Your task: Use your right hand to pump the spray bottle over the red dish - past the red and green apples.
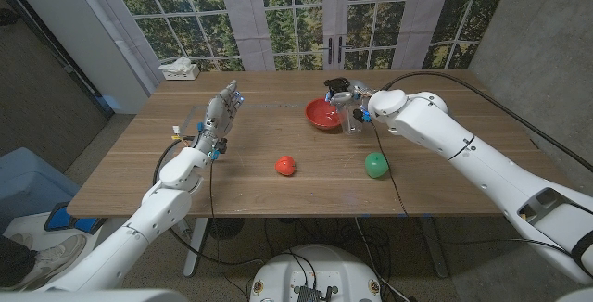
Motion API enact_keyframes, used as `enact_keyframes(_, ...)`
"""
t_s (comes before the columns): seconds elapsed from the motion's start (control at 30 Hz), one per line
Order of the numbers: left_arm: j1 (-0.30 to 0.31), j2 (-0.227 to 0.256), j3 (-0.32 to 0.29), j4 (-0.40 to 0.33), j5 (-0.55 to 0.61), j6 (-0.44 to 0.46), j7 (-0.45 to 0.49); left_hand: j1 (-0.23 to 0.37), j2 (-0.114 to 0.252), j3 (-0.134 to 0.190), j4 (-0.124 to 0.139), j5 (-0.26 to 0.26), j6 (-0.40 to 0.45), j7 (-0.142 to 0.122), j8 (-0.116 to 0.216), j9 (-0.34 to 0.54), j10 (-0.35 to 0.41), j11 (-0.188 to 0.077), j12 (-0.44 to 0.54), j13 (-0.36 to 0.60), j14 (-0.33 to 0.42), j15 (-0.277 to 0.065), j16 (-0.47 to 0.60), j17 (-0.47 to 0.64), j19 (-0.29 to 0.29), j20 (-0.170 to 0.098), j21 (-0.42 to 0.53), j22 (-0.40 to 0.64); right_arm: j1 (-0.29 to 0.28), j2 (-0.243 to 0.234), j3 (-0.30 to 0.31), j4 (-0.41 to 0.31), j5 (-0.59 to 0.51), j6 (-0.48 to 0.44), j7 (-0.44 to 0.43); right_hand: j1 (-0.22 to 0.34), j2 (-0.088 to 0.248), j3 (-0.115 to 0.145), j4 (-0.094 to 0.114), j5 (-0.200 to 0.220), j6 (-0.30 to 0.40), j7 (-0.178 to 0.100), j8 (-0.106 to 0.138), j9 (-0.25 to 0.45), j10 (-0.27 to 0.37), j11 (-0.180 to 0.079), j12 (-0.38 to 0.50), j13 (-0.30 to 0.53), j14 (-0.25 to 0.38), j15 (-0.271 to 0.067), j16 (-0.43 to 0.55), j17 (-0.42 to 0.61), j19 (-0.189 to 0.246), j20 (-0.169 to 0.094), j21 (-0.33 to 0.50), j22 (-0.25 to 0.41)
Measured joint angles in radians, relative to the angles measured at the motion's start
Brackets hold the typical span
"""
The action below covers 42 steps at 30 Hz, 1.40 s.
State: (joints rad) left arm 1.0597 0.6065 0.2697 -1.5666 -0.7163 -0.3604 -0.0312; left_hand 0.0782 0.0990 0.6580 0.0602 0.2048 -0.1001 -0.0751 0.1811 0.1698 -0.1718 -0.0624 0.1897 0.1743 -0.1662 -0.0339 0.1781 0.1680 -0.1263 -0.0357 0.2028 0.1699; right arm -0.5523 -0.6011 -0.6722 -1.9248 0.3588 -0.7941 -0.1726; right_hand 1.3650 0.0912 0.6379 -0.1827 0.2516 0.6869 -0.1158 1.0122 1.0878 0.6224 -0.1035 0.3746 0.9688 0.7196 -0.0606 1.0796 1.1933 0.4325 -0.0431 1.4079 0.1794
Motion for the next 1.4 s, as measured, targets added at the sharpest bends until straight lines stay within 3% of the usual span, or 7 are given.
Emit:
enact_keyframes(0.33,0.011,0.002,-0.005,-0.008,0.001,-0.004,0.003,0.0,0.0,-0.003,-0.005,0.0,0.0,0.0,0.0,0.0,0.0,0.0,0.0,0.0,0.0,0.0,0.0,0.0,0.0,0.0,0.0,0.0,0.025,0.006,-0.02,0.002,0.003,-0.041,-0.003,0.053,-0.008,-0.09,0.006,0.0,-0.011,0.005,-0.009,0.017,0.036,-0.002,0.105,0.1,0.032,0.021,0.0,-0.001,0.069,-0.003,0.021,0.0)
enact_keyframes(0.73,0.027,0.008,-0.013,-0.02,0.004,-0.009,0.015,0.007,0.001,-0.004,-0.018,-0.006,-0.006,-0.006,0.0,0.0,0.0,0.0,0.0,0.0,0.0,0.0,-0.001,-0.005,0.0,0.0,-0.008,0.0,0.082,0.015,-0.073,0.02,-0.008,-0.069,0.006,0.079,-0.035,-0.229,0.009,0.029,0.034,0.03,-0.017,0.016,0.215,-0.045,0.156,-0.015,0.086,0.075,0.0,-0.009,0.213,0.034,0.066,0.011)
enact_keyframes(0.8,0.032,0.01,-0.016,-0.023,0.004,-0.009,0.018,0.012,0.006,-0.002,-0.02,-0.006,-0.006,-0.005,0.0,0.0,0.0,0.0,0.0,0.0,0.0,0.0,-0.005,-0.005,0.0,0.0,-0.008,0.0,0.09,0.018,-0.081,0.021,-0.016,-0.078,0.007,0.065,-0.056,-0.231,0.009,0.047,0.044,0.03,-0.013,0.017,0.238,-0.044,0.175,-0.019,0.125,0.089,-0.001,-0.019,0.267,0.088,0.067,0.013)
enact_keyframes(0.97,0.037,0.013,-0.019,-0.026,0.006,-0.01,0.021,0.021,0.008,0.0,-0.039,-0.006,-0.011,-0.011,0.0,0.0,0.0,0.0,0.0,0.0,0.0,0.0,-0.005,-0.005,0.0,0.0,-0.008,0.0,0.099,0.023,-0.093,0.023,-0.025,-0.091,0.005,0.052,-0.084,-0.224,0.016,0.111,0.047,0.034,0.008,0.07,0.254,-0.041,0.204,-0.012,0.14,0.098,0.0,-0.051,0.275,0.097,0.074,0.018)
enact_keyframes(1.07,0.038,0.013,-0.02,-0.026,0.006,-0.01,0.022,0.021,0.008,0.002,-0.044,-0.006,-0.012,-0.012,0.0,0.0,0.0,0.0,0.0,0.0,0.0,0.0,-0.005,-0.005,0.0,0.0,-0.008,0.0,0.099,0.031,-0.093,0.023,-0.029,-0.094,-0.005,0.018,-0.148,-0.171,0.017,0.258,0.104,0.071,0.121,0.128,0.315,-0.029,0.264,0.017,0.177,0.095,0.005,-0.05,0.341,0.162,0.026,0.184)
enact_keyframes(1.23,0.038,0.013,-0.021,-0.026,0.006,-0.012,0.02,0.026,0.013,0.004,-0.051,-0.006,-0.015,-0.015,0.0,0.0,0.0,0.0,0.0,0.0,0.0,0.0,-0.005,-0.005,0.0,0.0,-0.008,0.0,0.087,0.055,-0.081,0.028,-0.032,-0.102,-0.03,0.004,-0.243,-0.057,0.009,0.506,0.159,0.109,0.315,0.151,0.395,0.01,0.332,0.06,0.207,0.125,0.082,-0.05,0.436,0.165,-0.022,0.376)
enact_keyframes(1.4,0.038,0.013,-0.021,-0.026,0.003,-0.012,0.016,0.034,0.016,0.005,-0.06,-0.006,-0.018,-0.018,0.0,0.0,0.0,0.0,0.0,0.0,0.0,0.0,-0.005,-0.005,0.0,0.0,-0.008,0.0,0.085,0.067,-0.077,0.042,-0.032,-0.102,-0.03,0.001,-0.26,-0.025,0.002,0.598,0.167,0.128,0.392,0.15,0.439,0.037,0.357,0.078,0.218,0.136,0.107,-0.049,0.461,0.165,-0.05,0.436)
